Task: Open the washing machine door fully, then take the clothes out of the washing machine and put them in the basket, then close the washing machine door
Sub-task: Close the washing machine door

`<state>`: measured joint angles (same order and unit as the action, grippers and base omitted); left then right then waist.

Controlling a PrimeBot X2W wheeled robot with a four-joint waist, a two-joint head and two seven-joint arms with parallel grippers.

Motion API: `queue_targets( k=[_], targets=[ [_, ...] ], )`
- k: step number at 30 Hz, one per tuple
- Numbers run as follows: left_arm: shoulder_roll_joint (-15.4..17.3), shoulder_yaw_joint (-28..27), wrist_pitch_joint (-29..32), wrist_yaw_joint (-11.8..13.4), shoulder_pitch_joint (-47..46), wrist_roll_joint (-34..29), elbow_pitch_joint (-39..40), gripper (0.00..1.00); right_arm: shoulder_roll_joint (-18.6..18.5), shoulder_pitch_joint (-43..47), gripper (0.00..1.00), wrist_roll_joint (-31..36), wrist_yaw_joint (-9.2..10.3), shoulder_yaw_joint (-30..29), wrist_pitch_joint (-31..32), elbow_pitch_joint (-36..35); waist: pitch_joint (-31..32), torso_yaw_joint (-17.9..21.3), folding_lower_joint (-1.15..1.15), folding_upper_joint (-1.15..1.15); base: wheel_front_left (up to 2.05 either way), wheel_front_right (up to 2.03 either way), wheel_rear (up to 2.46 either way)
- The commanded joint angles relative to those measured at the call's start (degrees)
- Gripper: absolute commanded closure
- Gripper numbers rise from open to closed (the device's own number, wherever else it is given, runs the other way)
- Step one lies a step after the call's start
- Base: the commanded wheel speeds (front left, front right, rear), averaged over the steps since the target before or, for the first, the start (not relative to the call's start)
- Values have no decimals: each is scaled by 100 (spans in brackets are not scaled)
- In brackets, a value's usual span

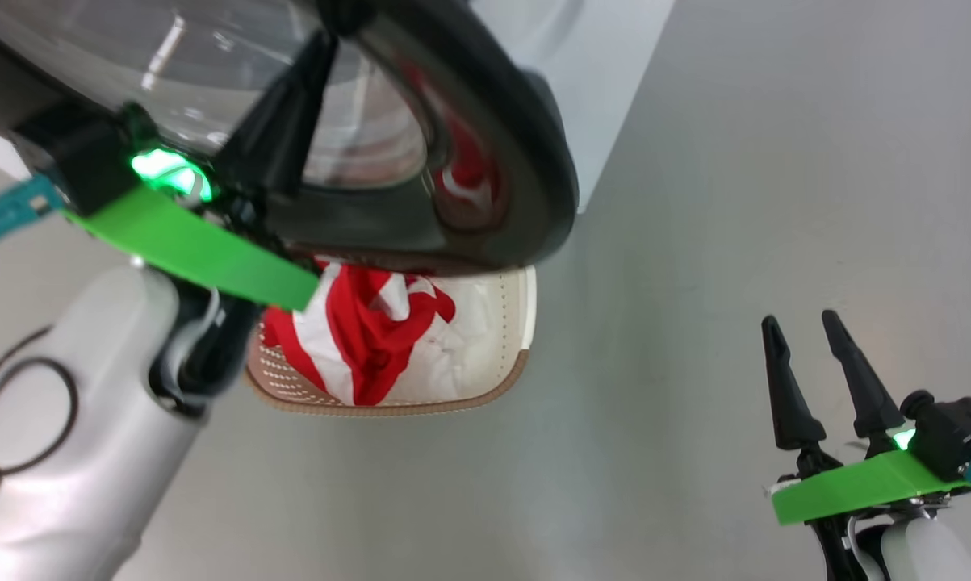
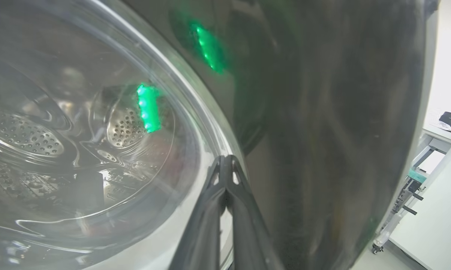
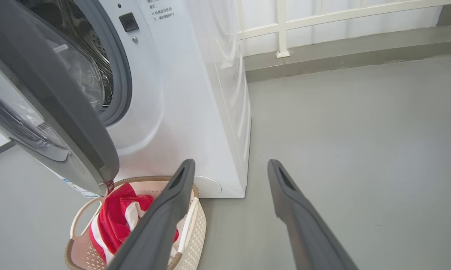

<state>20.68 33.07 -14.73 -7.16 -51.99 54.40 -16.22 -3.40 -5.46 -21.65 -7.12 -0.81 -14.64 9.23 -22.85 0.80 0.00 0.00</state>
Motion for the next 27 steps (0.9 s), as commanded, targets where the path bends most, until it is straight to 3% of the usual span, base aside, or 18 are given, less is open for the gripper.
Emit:
queue_targets(
  k=[1, 13, 27],
  targets=[
    [153, -300, -27, -33, -265, -72, 31, 100, -19, -109, 0, -2, -36, 111, -36, -150, -104, 108, 0, 0, 0, 0, 0],
    [-40, -597, -27, -33, -626, -321, -548, 100, 32, -207, 0, -7, -36, 86, -36, -155, -201, 283, 0, 0, 0, 0, 0],
    [-134, -875, -27, -33, 273, -467, -526, 100, 2, -40, 0, 50, -36, -18, -36, -122, 147, 113, 0, 0, 0, 0, 0]
  ],
)
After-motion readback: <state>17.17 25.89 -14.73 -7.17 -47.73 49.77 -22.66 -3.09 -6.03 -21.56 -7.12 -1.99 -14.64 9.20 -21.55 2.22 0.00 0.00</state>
